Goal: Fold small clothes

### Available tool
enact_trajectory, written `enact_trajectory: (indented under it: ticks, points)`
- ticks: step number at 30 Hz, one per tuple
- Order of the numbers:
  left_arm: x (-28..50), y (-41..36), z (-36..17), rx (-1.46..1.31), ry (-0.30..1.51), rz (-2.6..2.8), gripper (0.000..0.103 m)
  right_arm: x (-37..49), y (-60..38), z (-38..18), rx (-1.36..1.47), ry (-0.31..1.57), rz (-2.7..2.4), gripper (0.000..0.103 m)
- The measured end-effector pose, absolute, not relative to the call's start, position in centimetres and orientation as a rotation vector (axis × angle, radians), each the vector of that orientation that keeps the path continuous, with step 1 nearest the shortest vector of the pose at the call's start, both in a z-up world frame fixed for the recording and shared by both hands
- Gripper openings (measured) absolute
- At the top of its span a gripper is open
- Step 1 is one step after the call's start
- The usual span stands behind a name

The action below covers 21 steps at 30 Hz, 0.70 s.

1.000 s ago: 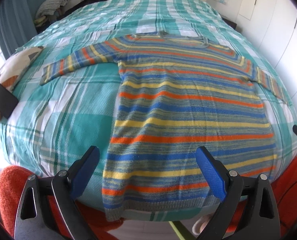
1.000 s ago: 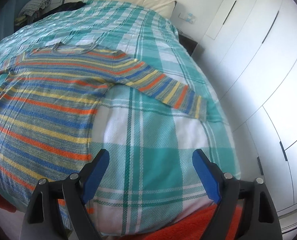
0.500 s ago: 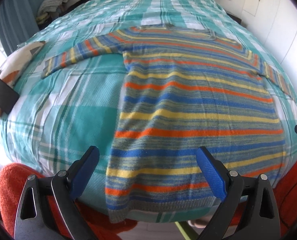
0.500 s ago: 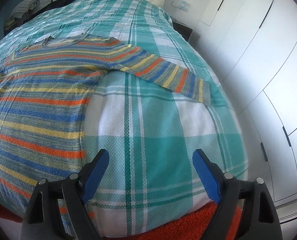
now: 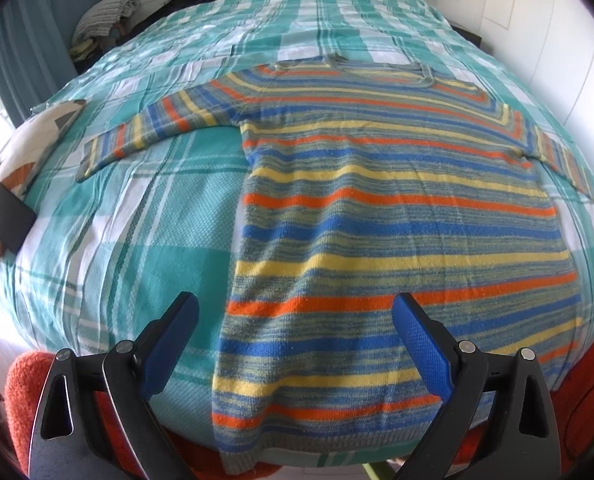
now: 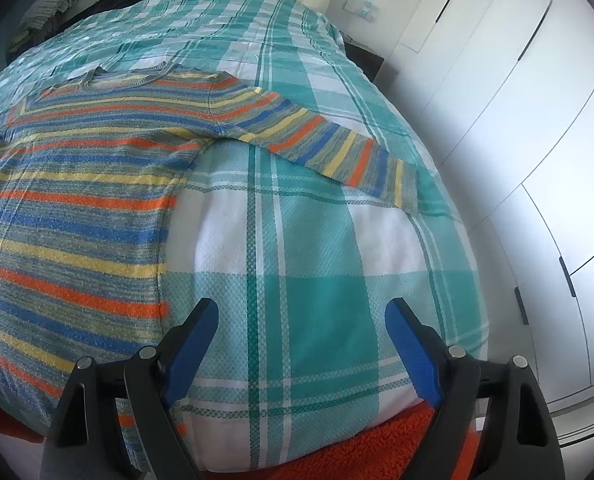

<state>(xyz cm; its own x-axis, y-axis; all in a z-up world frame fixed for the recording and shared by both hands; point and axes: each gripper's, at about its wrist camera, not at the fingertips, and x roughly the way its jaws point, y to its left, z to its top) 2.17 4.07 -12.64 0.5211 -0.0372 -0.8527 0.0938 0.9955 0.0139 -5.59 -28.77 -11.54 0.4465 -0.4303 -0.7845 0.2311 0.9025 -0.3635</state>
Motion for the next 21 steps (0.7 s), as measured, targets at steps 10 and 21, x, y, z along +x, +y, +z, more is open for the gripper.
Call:
enact_trajectory:
  ticks: [10, 21]
  points:
    - [2.5, 4.4, -13.0, 0.084, 1.023, -0.073, 0.098, -5.0, -29.8, -12.3, -0.199, 1.048, -0.401, 0.085]
    - [4.1, 9.7, -11.2, -0.055, 0.912, 0.046, 0.098, 0.4, -56.2, -11.1, 0.689, 0.842, -0.337, 0.082]
